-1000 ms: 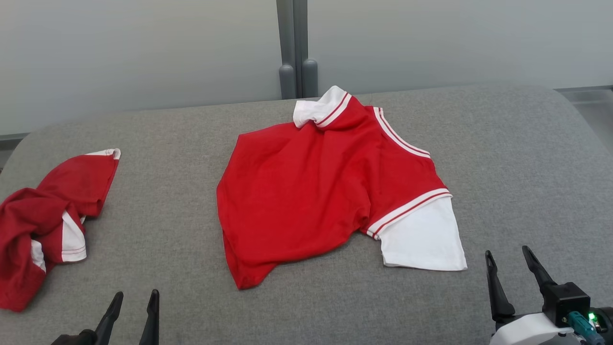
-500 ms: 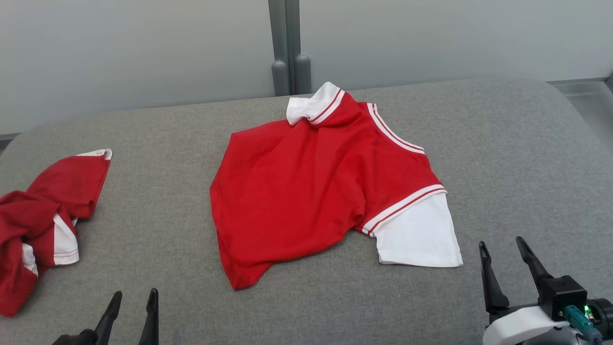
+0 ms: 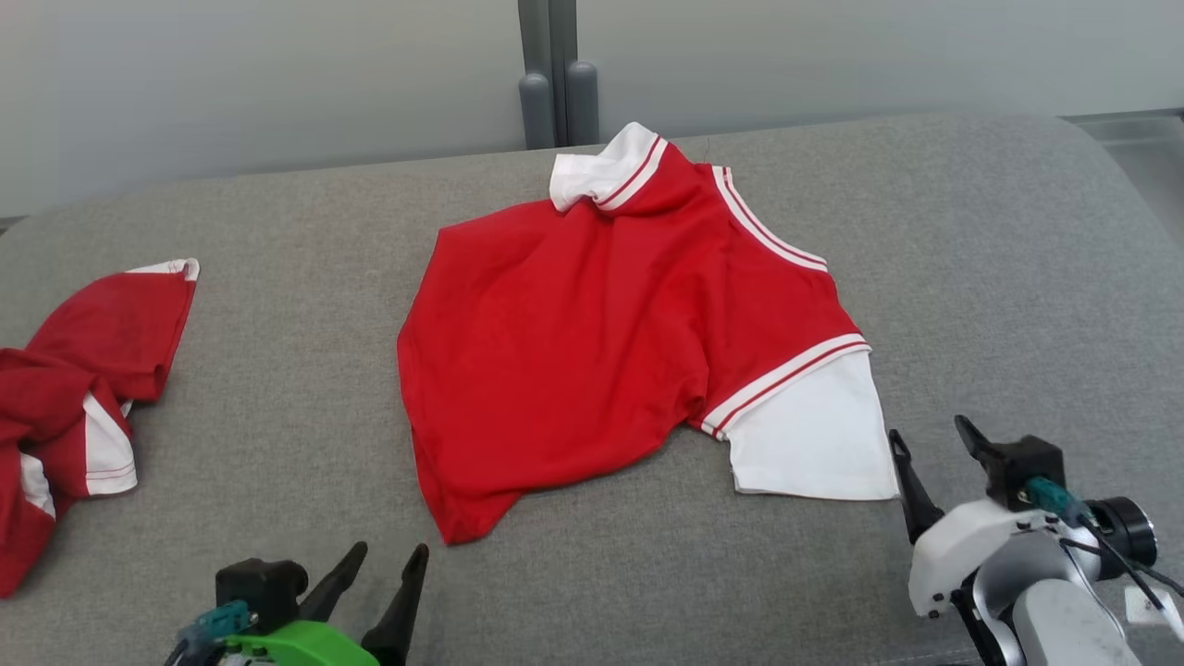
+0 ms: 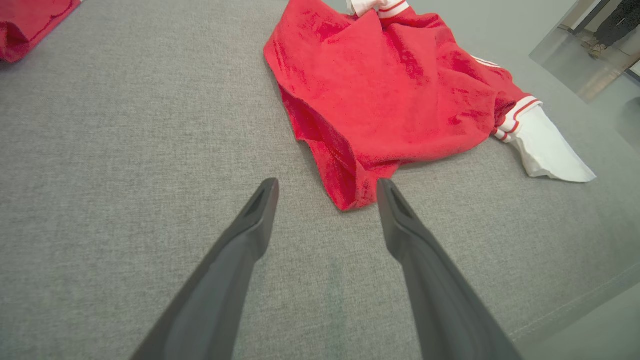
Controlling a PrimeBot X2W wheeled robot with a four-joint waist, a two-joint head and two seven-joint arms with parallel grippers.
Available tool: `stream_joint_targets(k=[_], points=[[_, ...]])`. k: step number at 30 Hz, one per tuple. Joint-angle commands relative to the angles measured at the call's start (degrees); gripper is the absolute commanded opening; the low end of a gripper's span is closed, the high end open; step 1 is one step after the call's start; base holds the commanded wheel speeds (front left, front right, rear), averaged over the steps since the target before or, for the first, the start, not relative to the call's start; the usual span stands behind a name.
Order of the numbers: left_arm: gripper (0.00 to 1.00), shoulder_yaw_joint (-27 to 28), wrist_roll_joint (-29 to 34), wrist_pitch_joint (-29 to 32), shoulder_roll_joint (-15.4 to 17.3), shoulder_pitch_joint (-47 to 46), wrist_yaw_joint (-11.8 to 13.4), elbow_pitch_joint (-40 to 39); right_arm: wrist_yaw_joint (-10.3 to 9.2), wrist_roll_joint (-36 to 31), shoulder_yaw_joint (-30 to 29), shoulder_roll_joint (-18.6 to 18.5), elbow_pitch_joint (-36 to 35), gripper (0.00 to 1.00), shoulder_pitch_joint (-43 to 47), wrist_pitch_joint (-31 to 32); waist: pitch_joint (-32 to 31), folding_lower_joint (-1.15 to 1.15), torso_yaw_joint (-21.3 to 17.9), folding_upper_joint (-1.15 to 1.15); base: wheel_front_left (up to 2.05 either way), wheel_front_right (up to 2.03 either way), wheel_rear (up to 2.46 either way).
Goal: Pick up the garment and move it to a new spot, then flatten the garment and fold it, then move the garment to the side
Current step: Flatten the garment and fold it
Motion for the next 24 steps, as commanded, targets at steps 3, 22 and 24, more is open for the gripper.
stream_joint_targets(k=[3,22,24], points=[[1.0,-0.8,-2.6,5.0,-0.6,-1.9,0.1,-1.1,-0.1,0.4,2.4,-1.0,2.3,1.0,-3.1,6.2,2.1,0.0,-0.2,0.0,0.0,0.0,0.0],[1.0,-3.9,-5.4,11.8,-2.8,-8.7,0.9,1.5,-0.1,-0.7,4.3,1.0,12.4,1.0,-10.9,19.7,8.0,0.0,-0.3,0.0,0.0,0.0,0.0],[1.0,-4.3,-7.1,11.9,-3.7,-9.2,0.5,3.3,-0.06,-0.4,4.9,1.5,13.7,1.0,-11.7,20.0,8.2,0.0,-0.6,0.0,0.0,0.0,0.0]])
